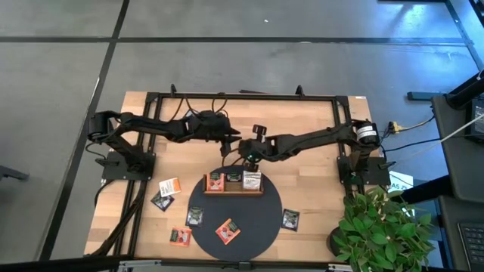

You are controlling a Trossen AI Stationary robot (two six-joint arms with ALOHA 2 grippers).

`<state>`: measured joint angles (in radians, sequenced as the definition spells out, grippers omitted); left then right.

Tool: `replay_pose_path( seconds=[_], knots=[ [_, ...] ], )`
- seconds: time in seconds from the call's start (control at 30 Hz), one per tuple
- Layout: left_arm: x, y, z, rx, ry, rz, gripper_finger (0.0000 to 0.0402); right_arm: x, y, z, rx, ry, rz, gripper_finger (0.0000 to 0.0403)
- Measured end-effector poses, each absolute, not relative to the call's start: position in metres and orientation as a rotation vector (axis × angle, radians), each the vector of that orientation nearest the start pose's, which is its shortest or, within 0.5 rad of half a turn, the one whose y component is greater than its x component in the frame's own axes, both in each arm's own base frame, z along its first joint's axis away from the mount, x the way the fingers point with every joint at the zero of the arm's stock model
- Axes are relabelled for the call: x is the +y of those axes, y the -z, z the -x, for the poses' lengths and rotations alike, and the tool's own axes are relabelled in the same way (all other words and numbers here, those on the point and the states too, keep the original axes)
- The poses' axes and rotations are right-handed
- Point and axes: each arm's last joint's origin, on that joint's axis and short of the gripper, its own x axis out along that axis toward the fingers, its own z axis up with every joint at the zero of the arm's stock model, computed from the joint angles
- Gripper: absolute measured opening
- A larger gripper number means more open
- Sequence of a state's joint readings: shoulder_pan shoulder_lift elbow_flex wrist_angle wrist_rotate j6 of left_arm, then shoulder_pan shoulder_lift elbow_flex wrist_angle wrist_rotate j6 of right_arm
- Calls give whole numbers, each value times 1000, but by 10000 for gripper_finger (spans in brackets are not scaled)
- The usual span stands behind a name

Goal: Pick & Place Tea
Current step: Put the orange tea bag into the left section of the wooden organizer

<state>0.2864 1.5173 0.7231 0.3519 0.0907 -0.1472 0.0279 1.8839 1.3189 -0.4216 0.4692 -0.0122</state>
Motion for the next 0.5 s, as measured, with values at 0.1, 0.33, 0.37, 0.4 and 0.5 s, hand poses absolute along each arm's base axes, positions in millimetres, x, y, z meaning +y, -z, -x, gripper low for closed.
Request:
replay_pose_path(
  seconds=[0.1, 0.33, 0.37, 0.4, 0.5],
  knots=[
    [75, -192, -297, 447, -114, 188, 104, 2, -199, -393, 964, 395, 252, 1],
    [52, -187, -299, 505, 67, -120, 97, 14, -202, -394, 941, 369, 203, 1],
    [49, -187, -300, 501, 82, -155, 97, 16, -202, -394, 939, 367, 197, 1],
    [47, -187, -300, 501, 90, -188, 98, 18, -201, -394, 936, 369, 187, 1],
    [42, -187, -301, 513, 60, -287, 100, 23, -202, -394, 933, 359, 189, 1]
  ],
)
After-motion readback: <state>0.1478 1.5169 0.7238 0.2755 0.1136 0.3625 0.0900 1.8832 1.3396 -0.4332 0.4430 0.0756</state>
